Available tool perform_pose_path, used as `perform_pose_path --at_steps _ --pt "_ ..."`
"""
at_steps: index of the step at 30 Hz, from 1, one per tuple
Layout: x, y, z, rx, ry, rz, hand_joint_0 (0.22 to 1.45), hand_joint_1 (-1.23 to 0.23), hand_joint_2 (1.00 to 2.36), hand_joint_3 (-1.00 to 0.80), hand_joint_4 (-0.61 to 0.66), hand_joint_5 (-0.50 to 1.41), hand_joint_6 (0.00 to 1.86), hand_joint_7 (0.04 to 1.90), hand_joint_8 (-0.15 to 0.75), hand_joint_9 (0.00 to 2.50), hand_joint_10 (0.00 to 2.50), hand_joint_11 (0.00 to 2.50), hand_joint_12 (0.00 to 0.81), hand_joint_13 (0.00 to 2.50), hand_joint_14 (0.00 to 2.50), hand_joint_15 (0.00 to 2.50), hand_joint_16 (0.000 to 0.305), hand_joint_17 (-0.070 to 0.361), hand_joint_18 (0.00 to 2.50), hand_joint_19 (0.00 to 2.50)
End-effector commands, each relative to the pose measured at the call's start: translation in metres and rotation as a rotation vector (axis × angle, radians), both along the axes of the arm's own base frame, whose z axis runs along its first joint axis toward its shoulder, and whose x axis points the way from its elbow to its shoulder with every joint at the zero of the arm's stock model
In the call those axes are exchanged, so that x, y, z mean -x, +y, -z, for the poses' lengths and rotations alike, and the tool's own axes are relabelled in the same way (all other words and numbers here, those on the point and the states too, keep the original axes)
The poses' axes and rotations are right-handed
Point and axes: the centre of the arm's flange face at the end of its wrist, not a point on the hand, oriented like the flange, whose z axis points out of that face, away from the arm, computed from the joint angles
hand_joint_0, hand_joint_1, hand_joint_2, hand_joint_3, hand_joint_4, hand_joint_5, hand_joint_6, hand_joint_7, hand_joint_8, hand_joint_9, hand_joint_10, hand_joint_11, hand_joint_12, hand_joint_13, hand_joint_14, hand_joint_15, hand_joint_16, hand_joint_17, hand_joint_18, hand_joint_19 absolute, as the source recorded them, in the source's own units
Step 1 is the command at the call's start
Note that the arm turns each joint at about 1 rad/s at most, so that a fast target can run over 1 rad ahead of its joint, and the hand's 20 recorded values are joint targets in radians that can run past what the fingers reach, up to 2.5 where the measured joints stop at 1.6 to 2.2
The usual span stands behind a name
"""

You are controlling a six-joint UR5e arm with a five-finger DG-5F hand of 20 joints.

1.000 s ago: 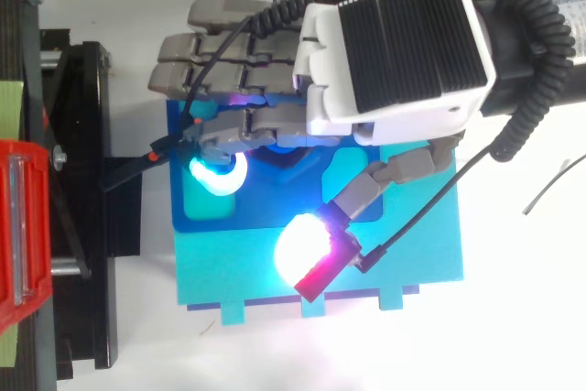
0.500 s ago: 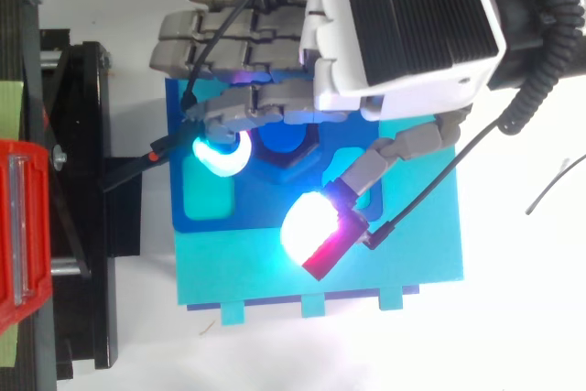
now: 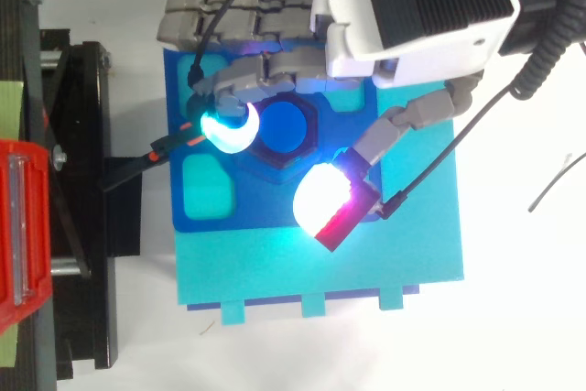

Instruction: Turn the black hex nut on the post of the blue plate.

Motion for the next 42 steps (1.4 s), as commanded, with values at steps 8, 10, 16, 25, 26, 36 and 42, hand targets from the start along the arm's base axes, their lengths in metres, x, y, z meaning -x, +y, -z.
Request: perform_pose_path --at_steps 8,10,16,25,26,36,42 --pt "0.008 -0.024 0.001 0.004 -0.001 -0.016 0.47 -0.32 1.0 -0.5 0.2 -0.21 0.5 1.11 0.232 0.12 0.0 0.03 0.363 0.11 0.0 0.04 0.057 0.128 0.0 0.09" --pt "0.01 -0.026 0.003 0.003 -0.001 -0.016 0.47 -0.32 1.0 -0.5 0.2 -0.21 0.5 1.11 0.232 0.12 0.0 0.02 0.363 0.11 0.0 0.04 0.057 0.128 0.0 0.08" --pt "0.014 -0.039 0.004 0.003 -0.01 -0.022 0.47 -0.32 1.0 -0.5 0.19 -0.21 0.5 1.11 0.231 0.12 0.0 0.03 0.363 0.11 0.0 0.04 0.057 0.128 0.0 0.08" --pt "0.016 -0.044 0.003 0.0 -0.013 -0.025 0.47 -0.32 1.0 -0.5 0.2 -0.21 0.5 1.11 0.232 0.12 0.0 0.03 0.363 0.12 0.0 0.04 0.057 0.128 0.0 0.08" --pt "0.015 -0.043 0.002 -0.001 -0.015 -0.026 0.47 -0.32 1.0 -0.5 0.2 -0.21 0.5 1.11 0.232 0.12 0.0 0.03 0.364 0.12 0.0 0.04 0.057 0.128 0.0 0.09" --pt "0.001 -0.029 -0.01 -0.004 -0.085 -0.023 0.47 -0.32 1.0 -0.5 0.2 -0.21 0.5 1.11 0.233 0.12 0.0 0.03 0.364 0.12 0.0 0.04 0.057 0.129 0.0 0.09" --pt "-0.006 -0.017 -0.017 -0.002 -0.086 -0.017 0.47 -0.32 1.0 -0.5 0.2 -0.21 0.5 1.11 0.234 0.12 0.0 0.03 0.365 0.12 0.0 0.04 0.057 0.129 0.0 0.09"
